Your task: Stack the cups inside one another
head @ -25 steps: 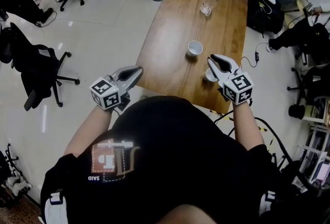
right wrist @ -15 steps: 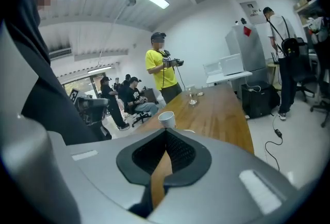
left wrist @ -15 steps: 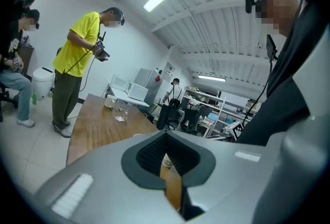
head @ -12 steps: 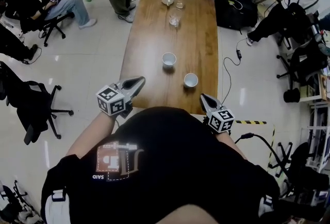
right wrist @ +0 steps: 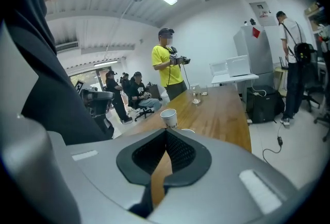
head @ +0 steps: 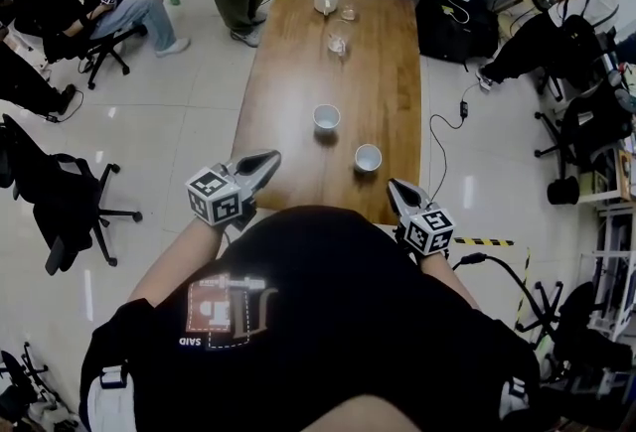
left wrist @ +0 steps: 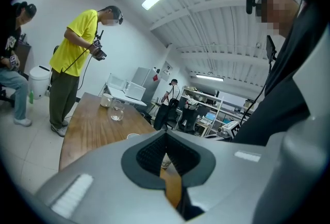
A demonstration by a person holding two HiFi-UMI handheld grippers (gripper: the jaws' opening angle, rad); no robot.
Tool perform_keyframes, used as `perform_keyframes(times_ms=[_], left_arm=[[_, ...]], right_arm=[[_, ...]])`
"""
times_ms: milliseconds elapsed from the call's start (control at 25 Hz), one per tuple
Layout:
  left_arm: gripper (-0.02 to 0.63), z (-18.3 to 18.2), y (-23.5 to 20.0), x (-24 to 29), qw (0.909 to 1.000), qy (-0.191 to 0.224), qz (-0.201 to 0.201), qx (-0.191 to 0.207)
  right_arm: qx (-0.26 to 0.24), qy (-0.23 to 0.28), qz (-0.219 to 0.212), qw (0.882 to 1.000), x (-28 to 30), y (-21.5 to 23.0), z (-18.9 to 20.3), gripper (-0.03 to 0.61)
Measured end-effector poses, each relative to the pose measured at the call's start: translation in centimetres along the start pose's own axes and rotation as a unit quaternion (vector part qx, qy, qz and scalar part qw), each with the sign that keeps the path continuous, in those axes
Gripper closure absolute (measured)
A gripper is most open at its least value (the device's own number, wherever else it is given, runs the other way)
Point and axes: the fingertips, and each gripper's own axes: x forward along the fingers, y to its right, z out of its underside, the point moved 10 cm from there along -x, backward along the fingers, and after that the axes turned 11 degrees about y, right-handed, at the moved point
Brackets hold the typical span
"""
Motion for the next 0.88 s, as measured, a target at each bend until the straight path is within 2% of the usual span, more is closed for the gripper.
perform_keyframes(times_ms=[80,120,240,320,440,560,680,880], left_arm=[[0.612,0.0,0.1,-0.5,1.0000,0.004,-0.008,-0.001],[0.612,0.0,0.1,-0.9,0.9999,0.006,-0.013,-0.002],[0.612,-0.2,0.0,-2.6,0.9993,0.019,-0.032,-0.005],[0.612,-0.3,-0.2,-4.1,0.9984,0.027,-0.049,-0.008],[0.612,-0.3,0.0,-6.9,0.9965,0.032,-0.077,-0.008],[0.612,-0.3,-0.3,-9.7,0.9937,0.036,-0.106,-0.010],[0.612,-0.3,-0.8,-12.4,0.9903,0.039,-0.132,-0.015],[0.612,0.0,-1.4,-15.4,0.9862,0.038,-0.160,-0.022]], right_arm=[[-0.062,-0.016,-0.025,0.998,1.4,-0.7,-2.2,0.563],[-0.103,-0.024,-0.041,0.993,2.6,-1.1,-3.8,0.536],[-0.211,-0.047,-0.093,0.972,7.6,-2.2,-8.1,0.476],[-0.261,-0.081,-0.128,0.953,11.9,-2.8,-9.2,0.457],[-0.317,-0.146,-0.172,0.921,17.8,-3.9,-8.2,0.428],[-0.379,-0.202,-0.201,0.880,21.9,-5.2,-5.9,0.403],[-0.429,-0.256,-0.201,0.843,24.6,-5.4,-3.0,0.399],[-0.471,-0.331,-0.193,0.795,26.9,-4.5,1.1,0.423]])
